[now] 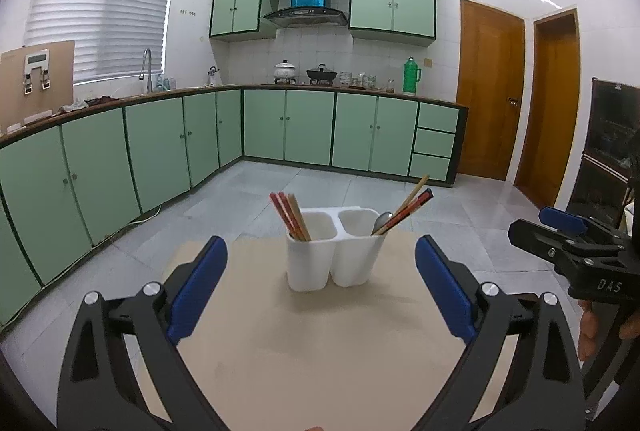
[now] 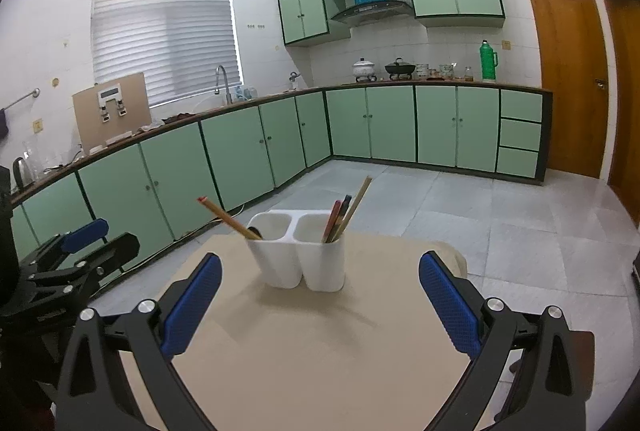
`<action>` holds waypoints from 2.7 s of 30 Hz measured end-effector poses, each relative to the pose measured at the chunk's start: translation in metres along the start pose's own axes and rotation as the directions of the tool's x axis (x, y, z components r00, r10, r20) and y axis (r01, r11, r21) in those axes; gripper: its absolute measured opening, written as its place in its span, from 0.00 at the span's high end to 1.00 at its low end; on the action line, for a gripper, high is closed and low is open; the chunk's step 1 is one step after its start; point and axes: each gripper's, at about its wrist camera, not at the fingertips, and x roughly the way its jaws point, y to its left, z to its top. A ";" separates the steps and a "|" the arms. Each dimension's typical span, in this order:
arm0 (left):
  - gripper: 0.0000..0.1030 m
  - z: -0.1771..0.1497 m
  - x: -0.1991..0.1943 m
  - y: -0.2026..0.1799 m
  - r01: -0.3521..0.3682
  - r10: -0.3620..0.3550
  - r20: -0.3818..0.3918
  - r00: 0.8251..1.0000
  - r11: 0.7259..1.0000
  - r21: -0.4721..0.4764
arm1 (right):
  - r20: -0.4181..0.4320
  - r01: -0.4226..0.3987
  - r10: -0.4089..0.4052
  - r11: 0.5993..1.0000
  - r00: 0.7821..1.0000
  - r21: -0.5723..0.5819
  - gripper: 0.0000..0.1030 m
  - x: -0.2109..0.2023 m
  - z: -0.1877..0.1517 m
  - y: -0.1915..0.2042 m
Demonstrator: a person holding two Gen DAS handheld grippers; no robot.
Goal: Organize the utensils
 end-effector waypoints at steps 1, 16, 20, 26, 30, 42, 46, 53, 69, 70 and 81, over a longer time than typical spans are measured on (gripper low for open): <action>0.10 -0.001 -0.003 -0.001 -0.003 0.003 -0.001 1.000 1.000 0.001 | 0.001 -0.004 0.004 1.000 1.000 -0.001 0.06 -0.003 -0.001 0.002; 0.09 -0.005 -0.036 -0.008 -0.039 0.039 0.034 0.999 0.999 0.007 | 0.003 -0.034 0.035 0.997 0.999 -0.068 0.06 -0.022 -0.005 0.027; 0.09 -0.007 -0.040 -0.009 -0.043 0.042 0.040 0.998 0.999 0.009 | 0.000 -0.038 0.038 0.997 0.999 -0.071 0.06 -0.023 -0.005 0.028; 0.09 -0.007 -0.043 -0.009 -0.048 0.047 0.043 0.998 0.999 0.010 | 0.003 -0.036 0.037 0.996 0.999 -0.080 0.06 -0.024 -0.005 0.031; 0.09 -0.007 -0.043 -0.009 -0.050 0.049 0.041 0.998 0.999 0.009 | 0.000 -0.036 0.036 0.996 0.999 -0.085 0.06 -0.023 -0.007 0.032; 0.09 -0.006 -0.044 -0.006 -0.052 0.051 0.039 0.998 0.999 0.004 | -0.002 -0.038 0.038 0.996 0.999 -0.083 0.06 -0.022 -0.008 0.031; 0.09 -0.006 -0.044 -0.006 -0.053 0.053 0.039 0.998 0.999 0.004 | -0.001 -0.037 0.037 0.996 0.999 -0.087 0.06 -0.021 -0.007 0.031; 0.09 -0.006 -0.044 -0.004 -0.055 0.055 0.039 0.998 0.998 0.004 | -0.002 -0.038 0.038 0.996 0.999 -0.084 0.06 -0.020 -0.007 0.031; 0.09 -0.006 -0.045 -0.003 -0.057 0.057 0.038 0.998 0.998 0.005 | -0.002 -0.036 0.036 0.996 0.999 -0.083 0.06 -0.018 -0.007 0.031; 0.09 -0.006 -0.045 -0.003 -0.056 0.056 0.038 0.998 0.998 0.004 | -0.002 -0.036 0.036 0.996 0.999 -0.082 0.06 -0.017 -0.007 0.030; 0.09 -0.005 -0.045 -0.002 -0.055 0.055 0.038 0.998 0.998 0.005 | 0.000 -0.034 0.034 0.996 0.999 -0.080 0.06 -0.018 -0.007 0.031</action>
